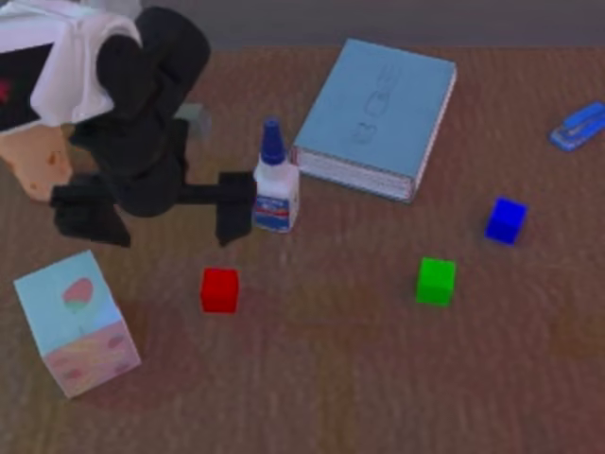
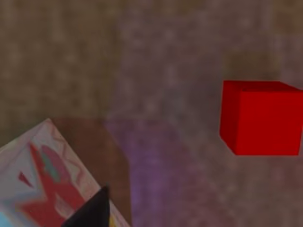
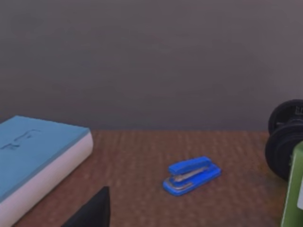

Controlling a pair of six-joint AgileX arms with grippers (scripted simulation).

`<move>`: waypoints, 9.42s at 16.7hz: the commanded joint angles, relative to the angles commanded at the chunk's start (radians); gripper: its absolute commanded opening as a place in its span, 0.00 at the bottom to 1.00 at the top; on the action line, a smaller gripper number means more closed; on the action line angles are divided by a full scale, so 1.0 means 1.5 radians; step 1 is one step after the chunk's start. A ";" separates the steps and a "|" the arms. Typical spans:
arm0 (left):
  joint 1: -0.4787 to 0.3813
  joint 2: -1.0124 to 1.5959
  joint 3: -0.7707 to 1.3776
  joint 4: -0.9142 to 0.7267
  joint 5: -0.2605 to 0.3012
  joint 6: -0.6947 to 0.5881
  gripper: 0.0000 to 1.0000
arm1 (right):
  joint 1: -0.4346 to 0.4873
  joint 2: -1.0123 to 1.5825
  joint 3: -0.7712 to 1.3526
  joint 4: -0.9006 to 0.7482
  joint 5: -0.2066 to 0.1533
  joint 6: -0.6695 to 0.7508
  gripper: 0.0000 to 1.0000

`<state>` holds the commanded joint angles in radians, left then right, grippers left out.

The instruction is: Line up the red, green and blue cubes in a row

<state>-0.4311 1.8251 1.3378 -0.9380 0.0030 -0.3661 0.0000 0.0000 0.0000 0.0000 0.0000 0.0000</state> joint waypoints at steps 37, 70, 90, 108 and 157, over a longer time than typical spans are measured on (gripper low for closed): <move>-0.035 0.244 0.014 0.133 0.000 -0.029 0.10 | 0.000 0.000 0.000 0.000 0.000 0.000 1.00; -0.158 0.022 -0.005 -0.050 -0.015 -0.195 0.00 | 0.000 0.000 0.000 0.000 0.000 0.000 1.00; -0.163 0.085 -0.120 0.128 -0.015 -0.199 0.15 | 0.000 0.000 0.000 0.000 0.000 0.000 1.00; -0.163 0.085 -0.120 0.128 -0.015 -0.199 1.00 | 0.000 0.000 0.000 0.000 0.000 0.000 1.00; 0.301 -1.217 -0.892 0.625 -0.002 0.244 1.00 | 0.330 1.407 1.082 -0.722 0.002 0.465 1.00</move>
<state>0.0200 0.0000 0.0000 0.0000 0.0000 0.0000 0.4951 2.1104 1.6229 -1.0833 0.0023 0.6970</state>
